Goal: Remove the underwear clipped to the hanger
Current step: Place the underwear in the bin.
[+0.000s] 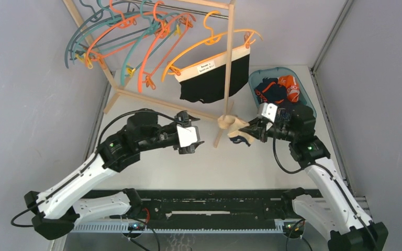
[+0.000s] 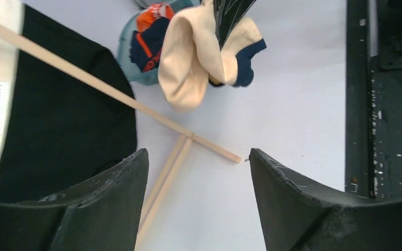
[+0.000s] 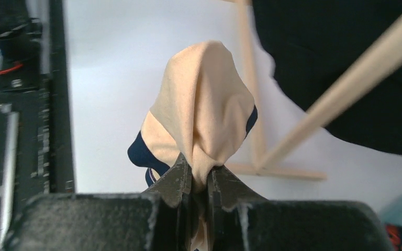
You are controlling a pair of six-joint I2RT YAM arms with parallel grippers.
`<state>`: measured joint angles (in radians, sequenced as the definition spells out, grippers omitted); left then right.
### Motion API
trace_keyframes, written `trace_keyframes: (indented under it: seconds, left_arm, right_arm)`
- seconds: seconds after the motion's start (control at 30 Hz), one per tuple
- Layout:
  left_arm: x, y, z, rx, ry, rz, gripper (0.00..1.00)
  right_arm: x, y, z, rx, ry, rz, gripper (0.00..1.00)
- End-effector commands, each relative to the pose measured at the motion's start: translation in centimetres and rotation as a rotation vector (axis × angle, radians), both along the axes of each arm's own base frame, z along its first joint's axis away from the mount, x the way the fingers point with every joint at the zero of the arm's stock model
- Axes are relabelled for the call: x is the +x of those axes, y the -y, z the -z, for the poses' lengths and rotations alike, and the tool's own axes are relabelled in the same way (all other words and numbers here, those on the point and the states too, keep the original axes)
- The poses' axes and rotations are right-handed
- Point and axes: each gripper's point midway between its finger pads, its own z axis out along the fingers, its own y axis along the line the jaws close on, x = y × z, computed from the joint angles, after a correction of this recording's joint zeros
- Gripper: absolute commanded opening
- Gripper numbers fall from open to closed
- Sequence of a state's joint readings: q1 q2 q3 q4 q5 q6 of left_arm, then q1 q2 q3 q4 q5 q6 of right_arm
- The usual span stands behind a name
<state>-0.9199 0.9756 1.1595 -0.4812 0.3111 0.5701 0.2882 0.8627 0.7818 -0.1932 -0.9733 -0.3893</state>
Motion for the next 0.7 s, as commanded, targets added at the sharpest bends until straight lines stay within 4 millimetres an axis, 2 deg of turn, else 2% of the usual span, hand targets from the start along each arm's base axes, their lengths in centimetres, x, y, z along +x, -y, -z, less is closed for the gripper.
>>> trace_keyframes:
  seconds: [0.0, 0.1, 0.17, 0.3, 0.4, 0.6, 0.67]
  left_arm:
    - [0.9, -2.6, -3.0, -0.034, 0.107, -0.109, 0.77]
    - [1.0, -4.1, -4.8, -0.057, 0.142, -0.160, 0.86]
    - [1.3, -5.1, -5.8, -0.075, 0.156, -0.208, 0.91]
    - [2.6, -6.9, -7.6, -0.118, 0.149, -0.320, 0.94]
    - [3.0, -8.0, -8.8, -0.160, 0.136, -0.376, 0.95]
    - [3.6, -10.3, -10.5, -0.234, 0.118, -0.475, 0.99]
    - [3.6, -10.8, -10.8, -0.249, 0.122, -0.489, 0.99]
  right_arm:
    - [3.2, 3.1, -2.9, 0.041, 0.079, 0.236, 0.00]
    - [5.6, 5.7, -3.9, 0.053, 0.102, 0.419, 0.00]
    - [7.8, 8.4, -4.1, 0.053, 0.109, 0.599, 0.00]
    - [11.4, 13.9, -4.0, 0.025, 0.115, 0.908, 0.00]
    - [13.4, 17.2, -3.6, -0.003, 0.093, 1.061, 0.00]
    - [16.9, 22.0, -0.3, -0.124, 0.005, 1.211, 0.01]
    - [18.1, 24.2, 0.9, -0.148, -0.029, 1.254, 0.02]
